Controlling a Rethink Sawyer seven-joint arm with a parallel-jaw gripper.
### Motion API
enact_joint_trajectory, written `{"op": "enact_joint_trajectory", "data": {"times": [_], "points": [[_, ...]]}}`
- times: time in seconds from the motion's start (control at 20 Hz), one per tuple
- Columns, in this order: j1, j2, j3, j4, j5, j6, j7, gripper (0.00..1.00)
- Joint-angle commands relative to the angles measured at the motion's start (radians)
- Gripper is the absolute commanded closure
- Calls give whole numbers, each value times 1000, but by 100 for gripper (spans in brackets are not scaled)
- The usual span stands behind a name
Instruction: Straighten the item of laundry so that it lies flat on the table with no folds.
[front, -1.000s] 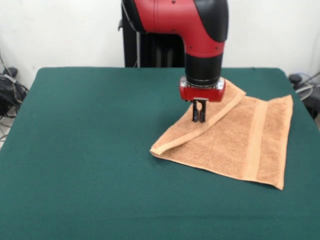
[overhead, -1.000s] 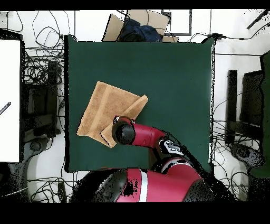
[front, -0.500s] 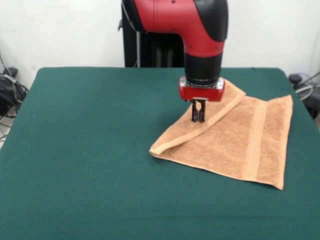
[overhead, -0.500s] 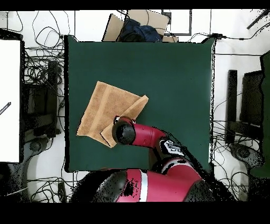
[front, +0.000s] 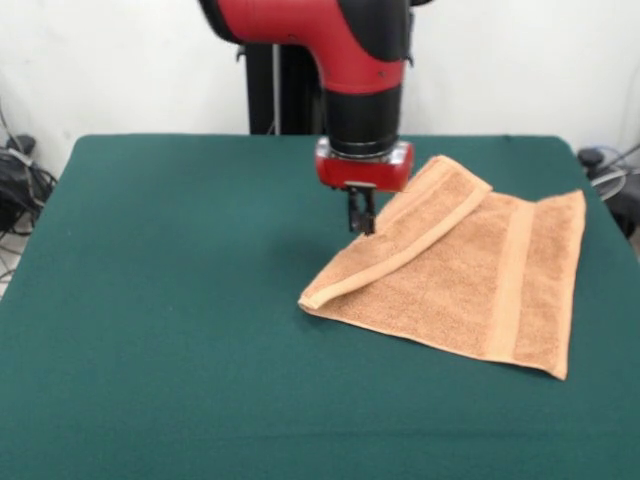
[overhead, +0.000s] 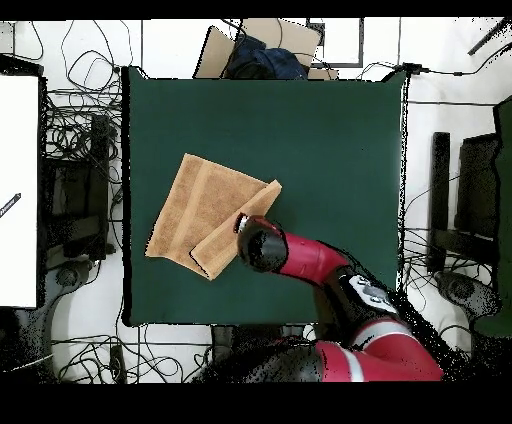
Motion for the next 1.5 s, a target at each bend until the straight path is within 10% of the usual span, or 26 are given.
{"op": "enact_joint_trajectory", "data": {"times": [0.05, 0.4, 0.45, 1.5], "points": [[-72, 13, 161, -1, -57, 79, 22, 100], [-4, -14, 70, -33, -96, 50, 41, 100], [41, -24, 18, -47, -104, 42, 63, 0], [129, 50, -71, -114, -72, -20, 106, 0]]}}
